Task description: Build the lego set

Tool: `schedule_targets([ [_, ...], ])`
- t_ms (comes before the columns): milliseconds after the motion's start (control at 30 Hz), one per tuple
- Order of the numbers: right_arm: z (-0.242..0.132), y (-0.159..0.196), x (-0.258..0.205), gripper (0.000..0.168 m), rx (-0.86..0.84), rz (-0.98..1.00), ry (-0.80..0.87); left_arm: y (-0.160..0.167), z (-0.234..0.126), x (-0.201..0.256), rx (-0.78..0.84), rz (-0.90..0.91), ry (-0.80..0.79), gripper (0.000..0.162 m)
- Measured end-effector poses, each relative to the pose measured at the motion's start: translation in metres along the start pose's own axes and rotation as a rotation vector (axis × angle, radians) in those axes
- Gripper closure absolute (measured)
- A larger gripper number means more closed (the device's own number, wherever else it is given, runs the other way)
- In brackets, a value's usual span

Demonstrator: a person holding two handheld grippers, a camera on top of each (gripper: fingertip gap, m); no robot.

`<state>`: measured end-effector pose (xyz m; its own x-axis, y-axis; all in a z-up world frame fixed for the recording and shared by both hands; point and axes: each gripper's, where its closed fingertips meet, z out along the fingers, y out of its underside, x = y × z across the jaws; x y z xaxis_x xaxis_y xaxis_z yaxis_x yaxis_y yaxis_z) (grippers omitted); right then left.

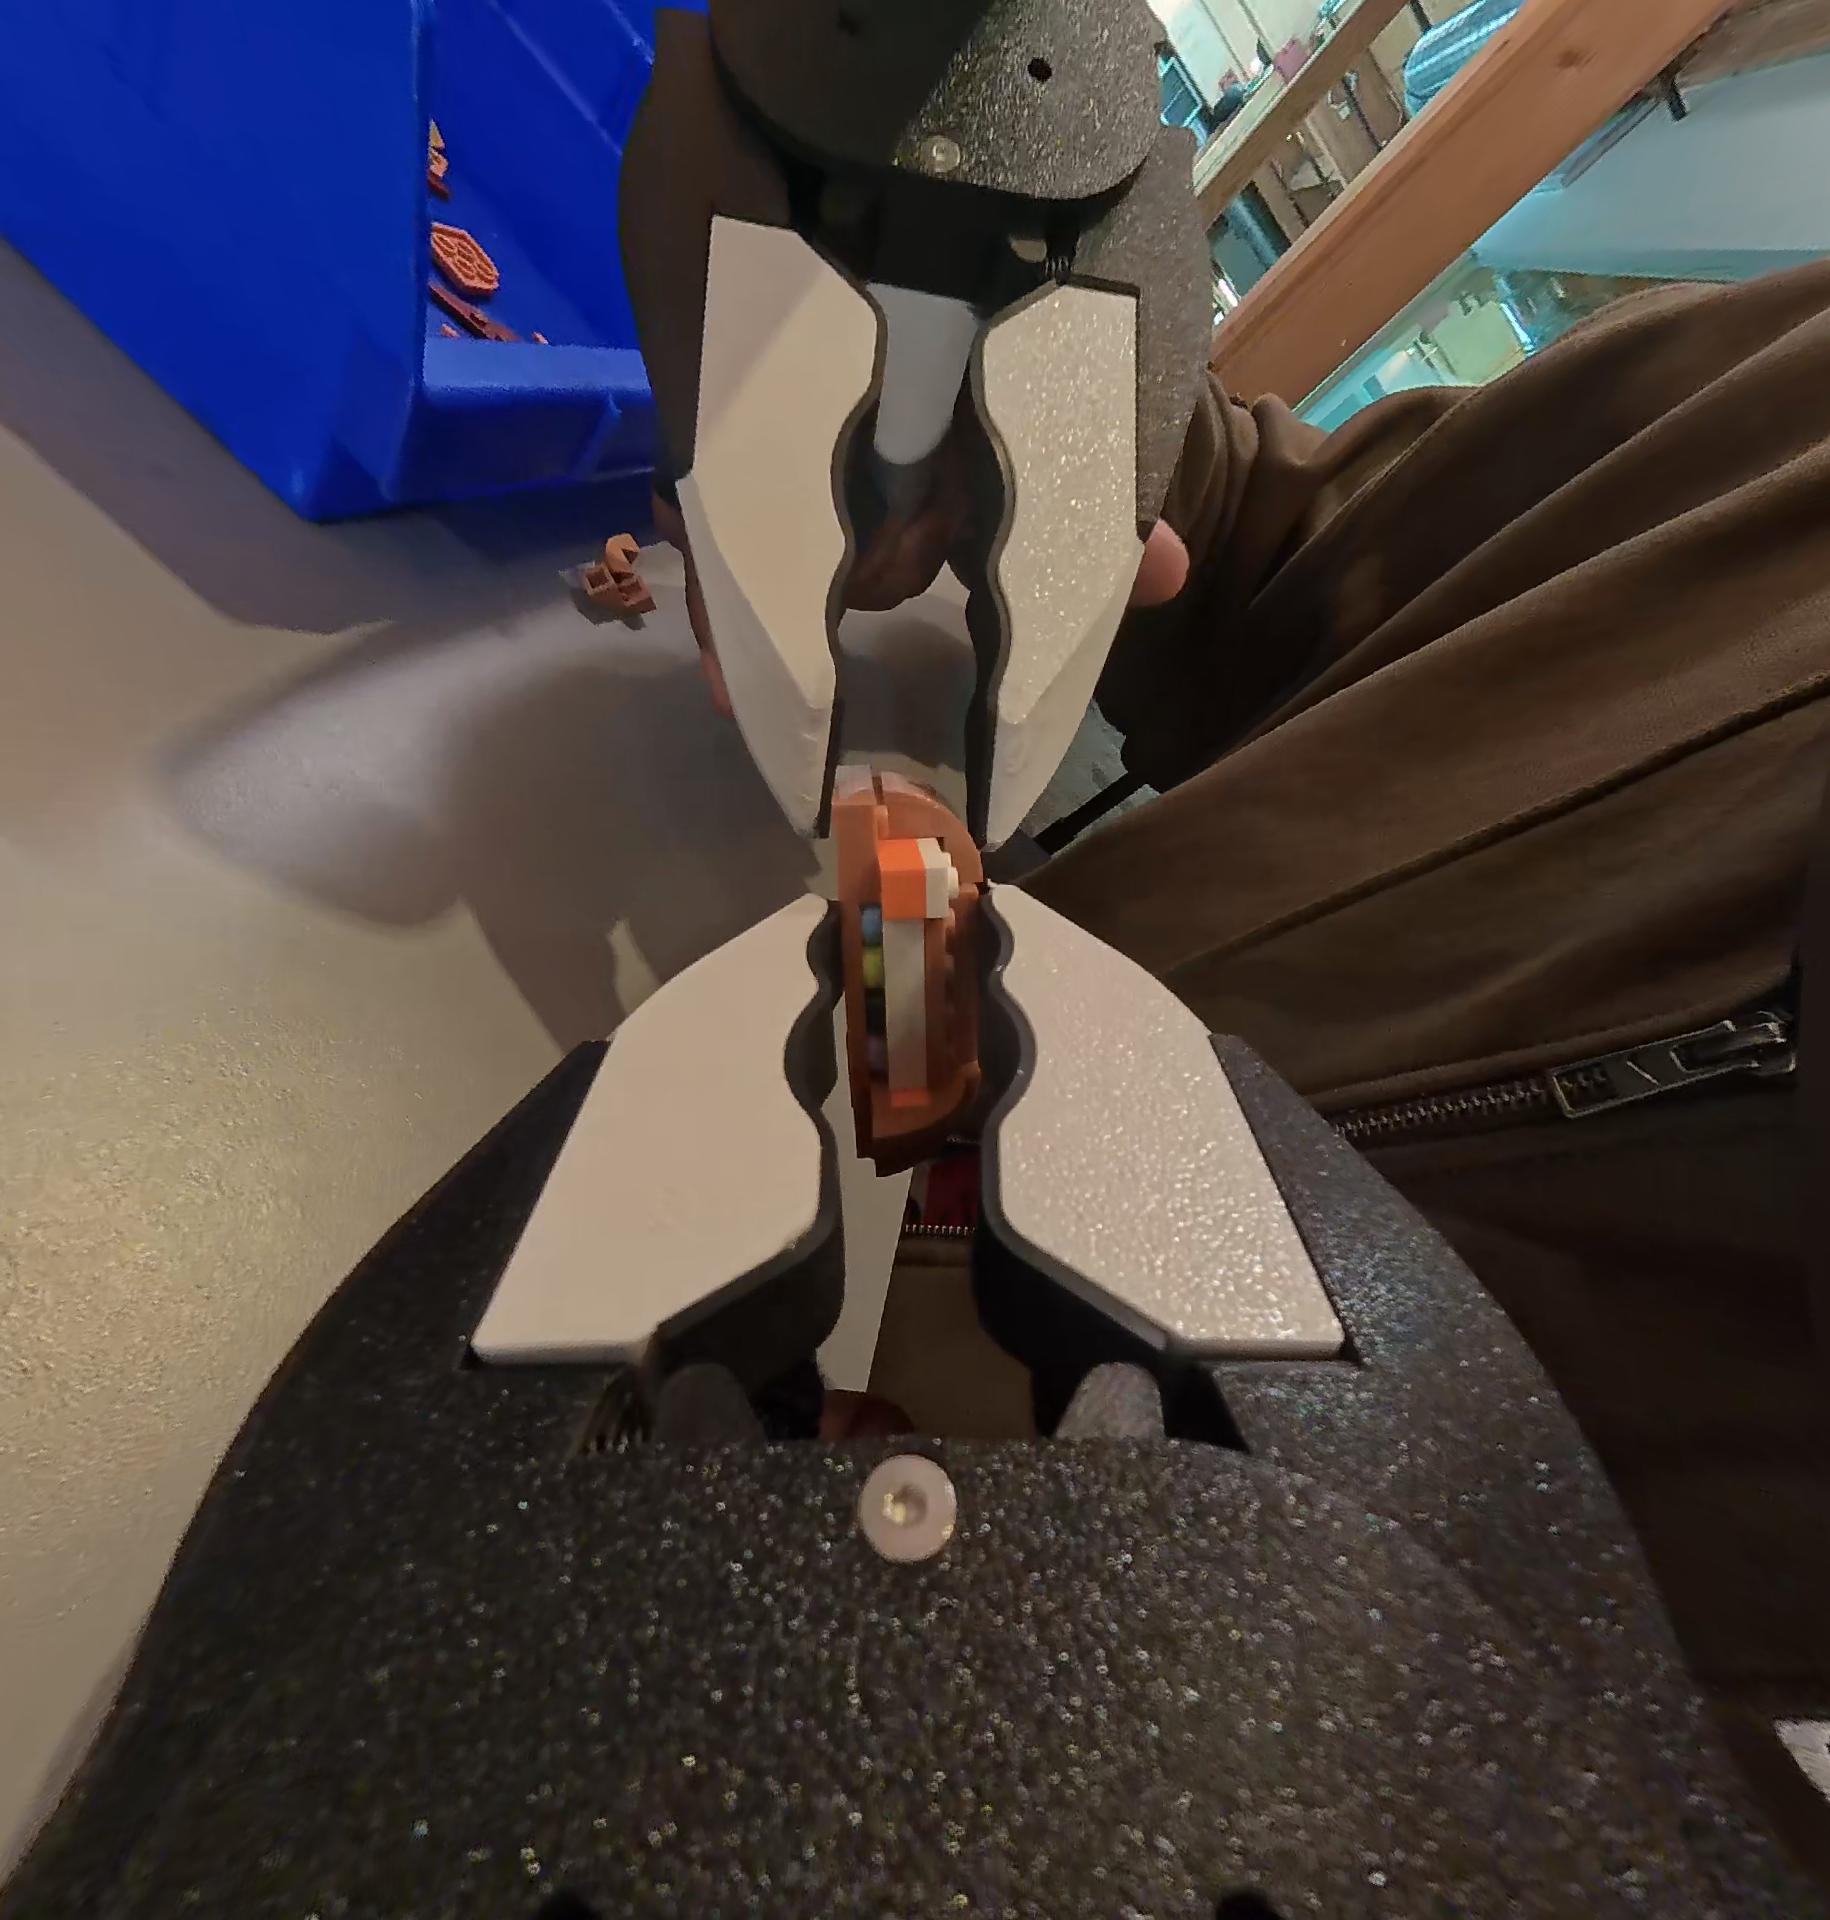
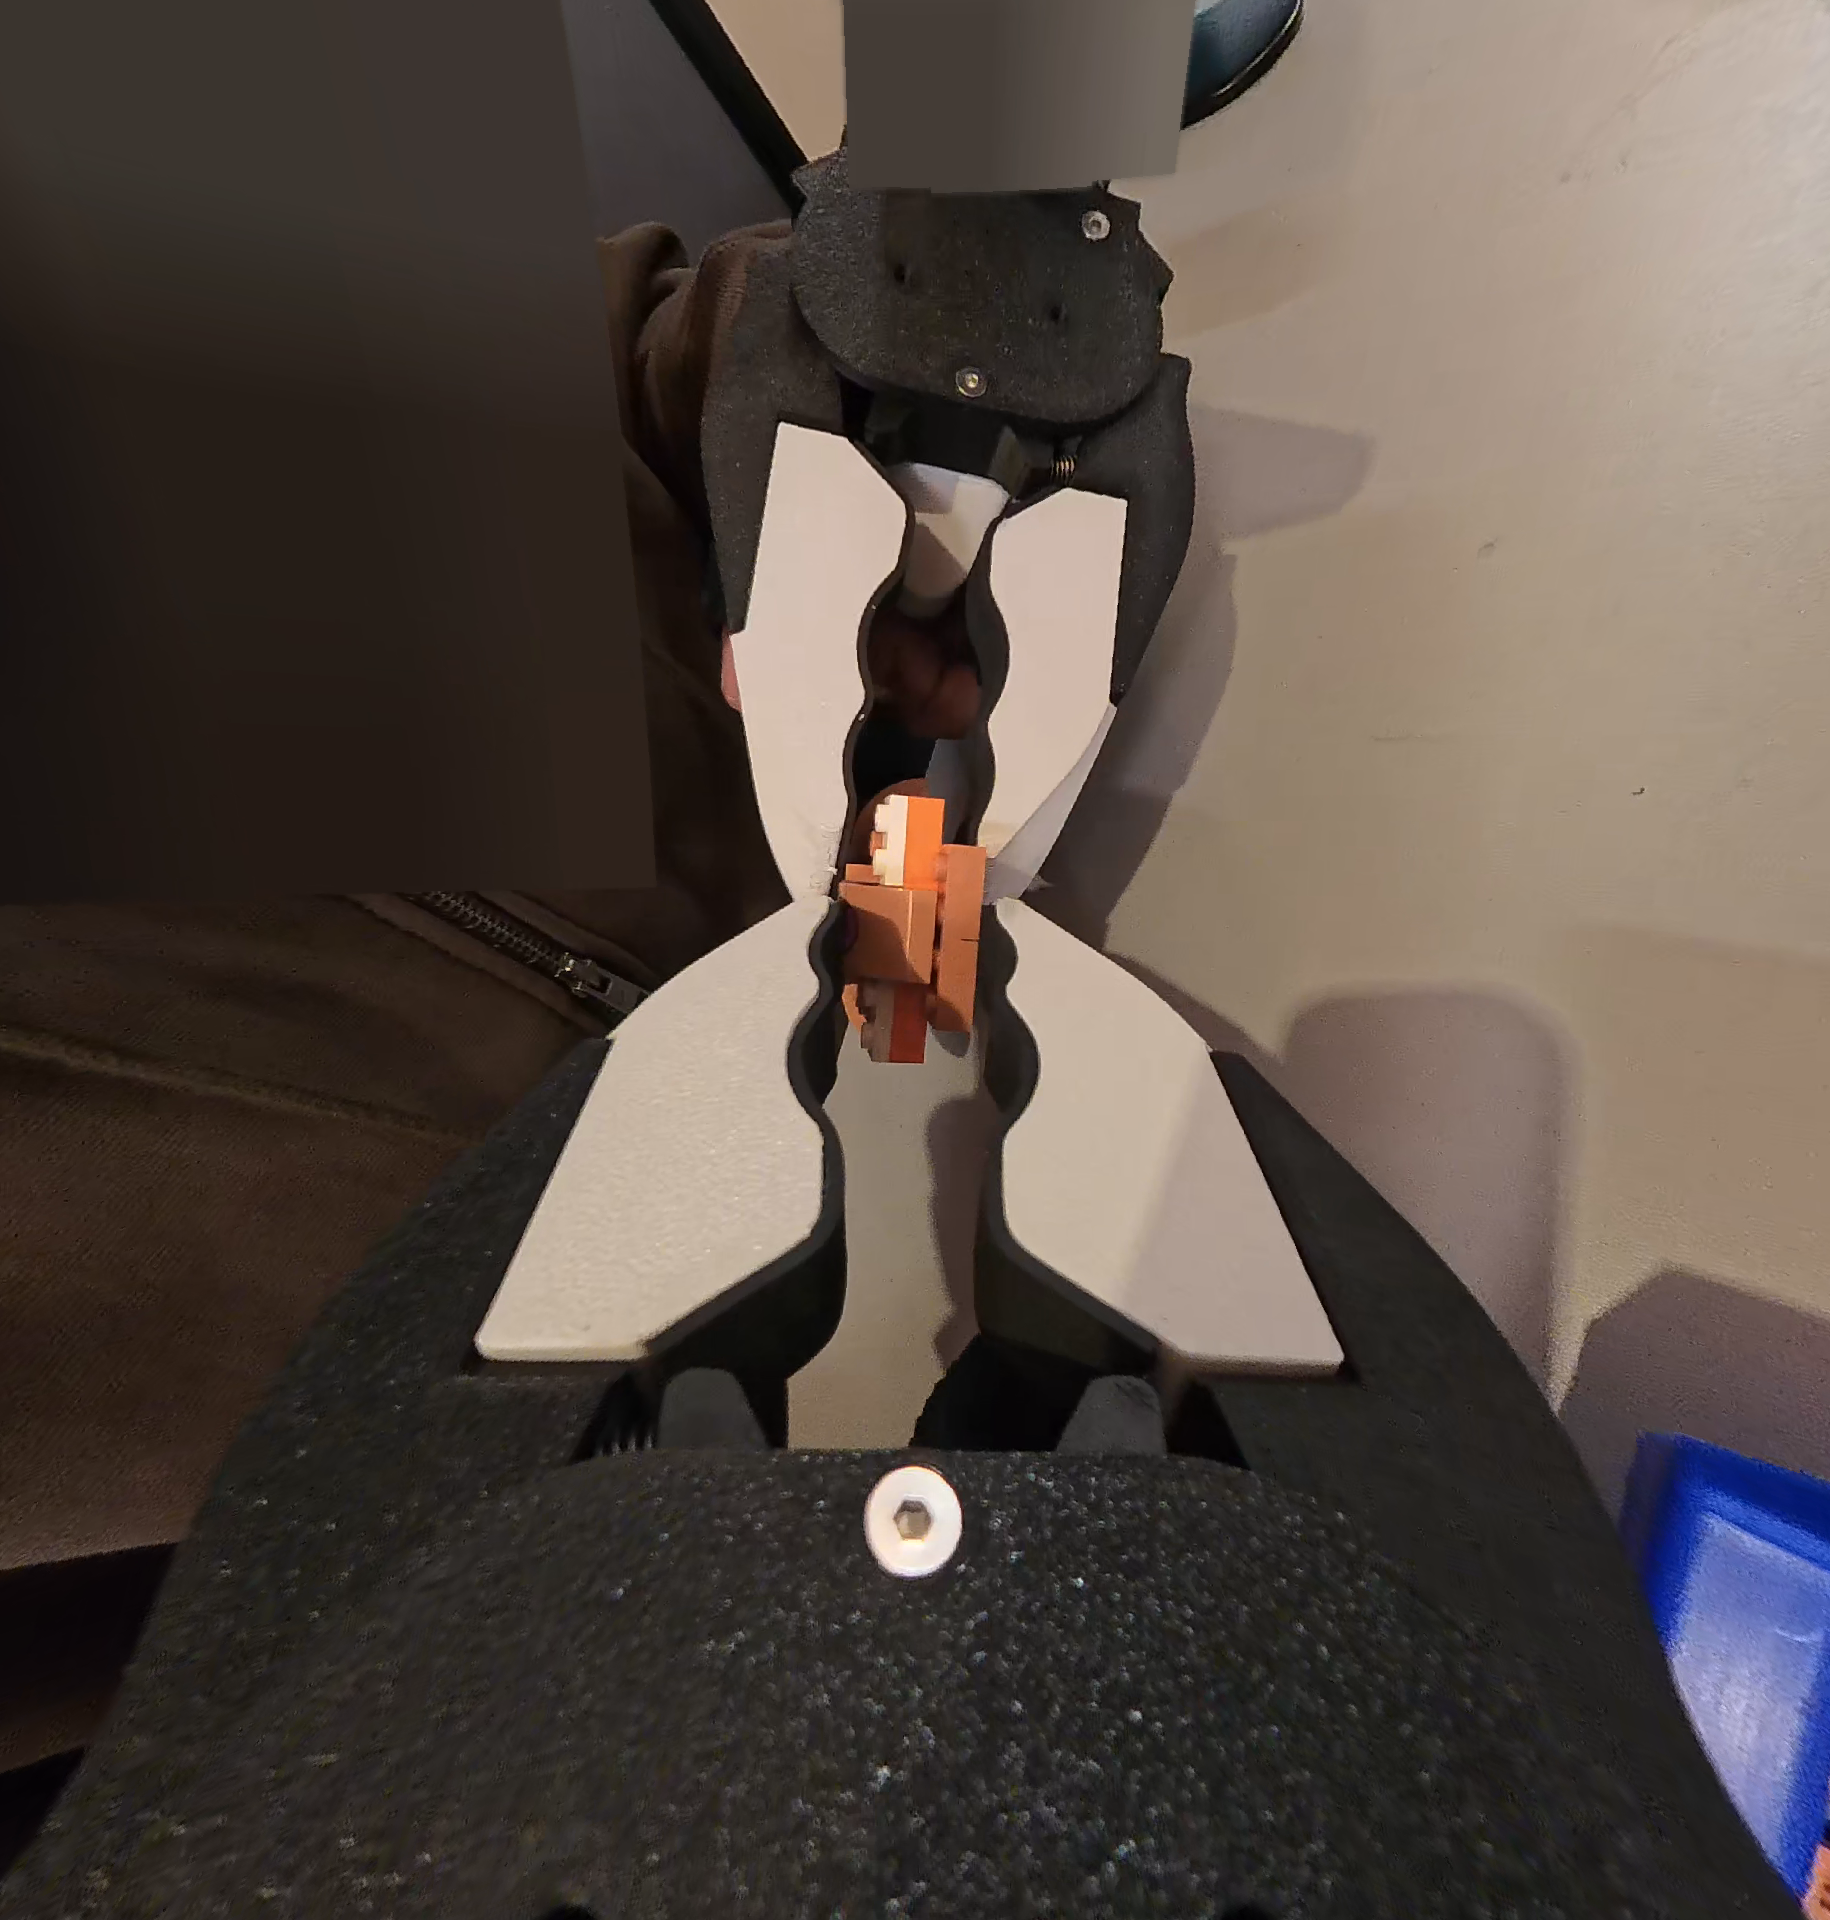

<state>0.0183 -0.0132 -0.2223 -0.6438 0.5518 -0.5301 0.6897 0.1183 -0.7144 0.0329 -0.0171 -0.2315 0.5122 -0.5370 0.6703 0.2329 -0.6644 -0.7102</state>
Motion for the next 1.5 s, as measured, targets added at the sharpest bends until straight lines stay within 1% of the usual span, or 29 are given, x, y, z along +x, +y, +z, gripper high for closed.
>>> schedule_targets([
  [800, -0.003, 0.0, -0.005, 0.147, 0.013, -0.004, -0.049, -0.001, 0.001, 0.003, -0.004, 0.026, -0.004, 0.138],
  [967, -0.004, -0.001, -0.008, 0.15, 0.022, 0.002, -0.079, -0.001, 0.002, 0.005, -0.009, 0.038, 0.002, 0.137],
  [1200, -0.006, -0.006, -0.006, 0.151, 0.054, -0.002, -0.061, -0.004, 0.001, 0.004, 0.021, 0.023, 0.007, 0.138],
  [1300, -0.008, -0.008, -0.005, 0.147, 0.071, -0.006, -0.04, -0.009, -0.001, 0.005, 0.053, -0.015, 0.038, 0.138],
  [1400, -0.008, -0.006, -0.006, 0.13, 0.061, -0.009, -0.028, -0.011, -0.002, 0.005, 0.069, -0.026, 0.043, 0.138],
  [1467, -0.007, -0.006, -0.007, 0.124, 0.061, -0.006, -0.027, -0.012, -0.002, 0.004, 0.07, -0.025, 0.038, 0.138],
  [1500, -0.006, -0.006, -0.007, 0.124, 0.057, -0.006, -0.024, -0.012, -0.002, 0.004, 0.069, -0.024, 0.038, 0.138],
])
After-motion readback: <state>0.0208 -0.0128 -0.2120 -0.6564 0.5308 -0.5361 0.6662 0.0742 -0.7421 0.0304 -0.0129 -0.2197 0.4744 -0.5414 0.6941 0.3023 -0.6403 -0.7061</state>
